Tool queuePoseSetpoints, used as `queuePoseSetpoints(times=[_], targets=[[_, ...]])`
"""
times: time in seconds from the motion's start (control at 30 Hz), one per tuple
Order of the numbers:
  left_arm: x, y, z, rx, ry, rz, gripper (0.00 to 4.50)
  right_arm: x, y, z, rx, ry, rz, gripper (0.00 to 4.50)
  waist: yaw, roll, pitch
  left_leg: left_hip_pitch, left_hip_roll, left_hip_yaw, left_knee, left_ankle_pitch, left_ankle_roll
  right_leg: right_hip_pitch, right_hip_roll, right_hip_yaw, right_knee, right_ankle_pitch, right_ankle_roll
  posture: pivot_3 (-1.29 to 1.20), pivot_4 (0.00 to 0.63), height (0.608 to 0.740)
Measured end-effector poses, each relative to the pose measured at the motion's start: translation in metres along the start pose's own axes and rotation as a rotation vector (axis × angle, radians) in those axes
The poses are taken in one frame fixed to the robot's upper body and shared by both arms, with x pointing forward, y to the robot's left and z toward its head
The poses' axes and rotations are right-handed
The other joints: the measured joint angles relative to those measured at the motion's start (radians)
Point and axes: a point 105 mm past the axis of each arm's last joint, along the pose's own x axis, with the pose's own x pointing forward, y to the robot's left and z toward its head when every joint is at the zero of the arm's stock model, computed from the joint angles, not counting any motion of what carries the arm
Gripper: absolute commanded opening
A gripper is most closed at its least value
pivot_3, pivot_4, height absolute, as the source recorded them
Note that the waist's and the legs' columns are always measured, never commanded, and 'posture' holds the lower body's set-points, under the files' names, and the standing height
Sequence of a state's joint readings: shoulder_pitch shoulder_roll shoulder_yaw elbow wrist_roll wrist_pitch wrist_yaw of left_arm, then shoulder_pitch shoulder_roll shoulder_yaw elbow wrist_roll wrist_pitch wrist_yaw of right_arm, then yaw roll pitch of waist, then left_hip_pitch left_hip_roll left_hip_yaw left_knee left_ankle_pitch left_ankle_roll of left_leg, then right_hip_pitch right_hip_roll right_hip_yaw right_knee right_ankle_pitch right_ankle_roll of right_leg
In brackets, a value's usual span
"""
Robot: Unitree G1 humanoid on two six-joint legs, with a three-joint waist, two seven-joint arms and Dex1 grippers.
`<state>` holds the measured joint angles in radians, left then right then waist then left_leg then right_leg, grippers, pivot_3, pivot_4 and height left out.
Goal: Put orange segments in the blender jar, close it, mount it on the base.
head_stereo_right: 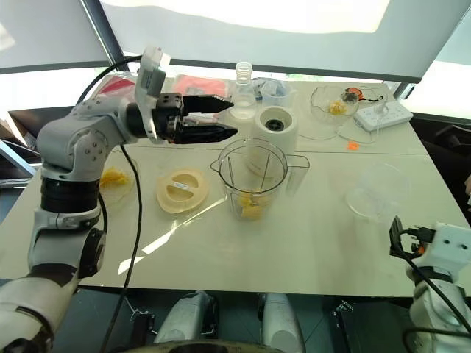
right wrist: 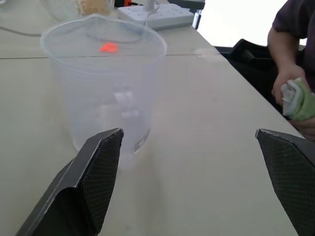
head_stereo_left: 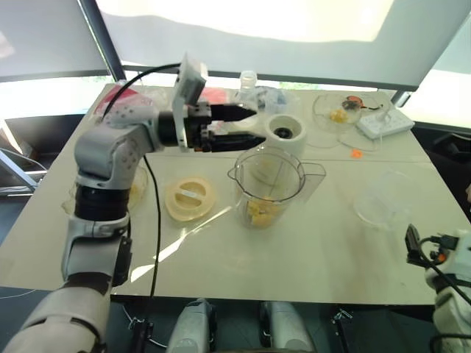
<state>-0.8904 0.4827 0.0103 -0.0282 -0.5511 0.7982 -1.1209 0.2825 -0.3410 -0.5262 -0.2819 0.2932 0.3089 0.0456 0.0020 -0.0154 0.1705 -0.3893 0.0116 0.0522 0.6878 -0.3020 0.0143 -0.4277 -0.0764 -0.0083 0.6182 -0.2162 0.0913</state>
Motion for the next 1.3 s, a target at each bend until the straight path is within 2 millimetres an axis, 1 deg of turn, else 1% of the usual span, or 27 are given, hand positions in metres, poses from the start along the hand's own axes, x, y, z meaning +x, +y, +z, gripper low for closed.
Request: queuePoseSetpoints(times=[0.03, 0.13, 0.23, 0.3, 0.6, 0.8, 0.9, 1.07, 1.17, 1.3], targets=[[-0.005, 0.001, -0.005, -0.002, 0.022, 0.021, 3.77, 0.006, 0.003, -0.001, 0.004, -0.002, -0.003, 4.5, -0.001, 0.0, 0.0, 0.0, 0.0, 0.0, 0.0, 0.0, 0.0, 0.0, 0.0, 0.0, 0.0, 0.0, 0.0, 0.0, 0.15, 0.74], [-0.013, 0.003, -0.012, 0.004, 0.065, 0.058, 3.77, 0.014, 0.008, -0.003, -0.016, -0.014, -0.017, 4.5, 0.002, 0.001, 0.0, -0.001, 0.0, 0.0, 0.0, 0.0, 0.0, 0.0, 0.0, 0.0, 0.0, 0.0, 0.001, 0.0, 0.15, 0.74], [-0.025, 0.002, -0.017, 0.015, 0.115, 0.094, 3.77, 0.023, 0.004, -0.008, -0.023, -0.012, -0.059, 4.5, 0.0, 0.001, 0.0, -0.001, -0.001, 0.001, 0.0, 0.0, 0.0, 0.0, -0.001, 0.001, -0.001, 0.0, 0.001, 0.0, 0.15, 0.74], [-0.028, 0.002, -0.018, 0.018, 0.129, 0.113, 3.77, 0.026, 0.002, -0.012, -0.02, -0.001, -0.071, 4.5, 0.003, 0.001, 0.0, -0.001, -0.001, 0.001, 0.0, 0.0, 0.0, 0.0, -0.001, 0.001, -0.001, 0.0, 0.001, 0.0, 0.15, 0.74], [-0.027, 0.003, -0.017, 0.026, 0.131, 0.129, 3.77, 0.031, -0.002, -0.019, -0.034, 0.01, -0.117, 4.5, -0.008, 0.001, 0.0, -0.001, -0.001, 0.001, 0.0, 0.0, 0.0, 0.0, -0.001, 0.001, -0.001, 0.0, 0.001, 0.0, 0.15, 0.74], [-0.024, 0.003, -0.019, 0.023, 0.137, 0.134, 3.77, 0.042, -0.002, -0.02, -0.026, 0.008, -0.165, 4.5, -0.019, 0.001, 0.0, 0.0, -0.001, 0.001, 0.0, 0.0, 0.0, 0.0, -0.001, 0.001, -0.001, 0.0, 0.001, 0.0, 0.15, 0.74], [-0.023, 0.003, -0.02, 0.023, 0.137, 0.135, 3.77, 0.051, 0.003, -0.022, -0.016, 0.016, -0.161, 4.5, -0.02, 0.001, 0.0, 0.0, -0.001, 0.001, -0.001, 0.0, 0.0, 0.0, -0.001, 0.001, -0.001, 0.0, 0.001, 0.0, 0.15, 0.74], [-0.024, 0.003, -0.023, 0.016, 0.141, 0.139, 3.77, 0.065, 0.015, -0.019, 0.003, 0.005, -0.144, 4.5, -0.021, 0.002, 0.001, 0.0, -0.001, 0.001, -0.001, 0.0, 0.0, 0.0, 0.0, 0.002, -0.001, 0.0, 0.001, 0.0, 0.15, 0.74], [-0.026, -0.001, -0.025, 0.017, 0.152, 0.131, 3.83, 0.071, 0.017, -0.02, 0.014, 0.008, -0.147, 3.64, -0.021, 0.002, 0.001, 0.0, 0.0, 0.002, -0.002, 0.0, 0.0, 0.0, -0.001, 0.002, -0.001, 0.0, 0.001, 0.0, 0.15, 0.74], [-0.032, -0.008, -0.027, 0.024, 0.173, 0.11, 3.83, 0.075, 0.016, -0.022, 0.011, 0.013, -0.153, 1.51, -0.019, 0.002, 0.001, 0.0, 0.0, 0.001, -0.002, 0.0, 0.0, 0.0, -0.001, 0.002, -0.001, 0.0, 0.001, 0.0, 0.15, 0.74]])
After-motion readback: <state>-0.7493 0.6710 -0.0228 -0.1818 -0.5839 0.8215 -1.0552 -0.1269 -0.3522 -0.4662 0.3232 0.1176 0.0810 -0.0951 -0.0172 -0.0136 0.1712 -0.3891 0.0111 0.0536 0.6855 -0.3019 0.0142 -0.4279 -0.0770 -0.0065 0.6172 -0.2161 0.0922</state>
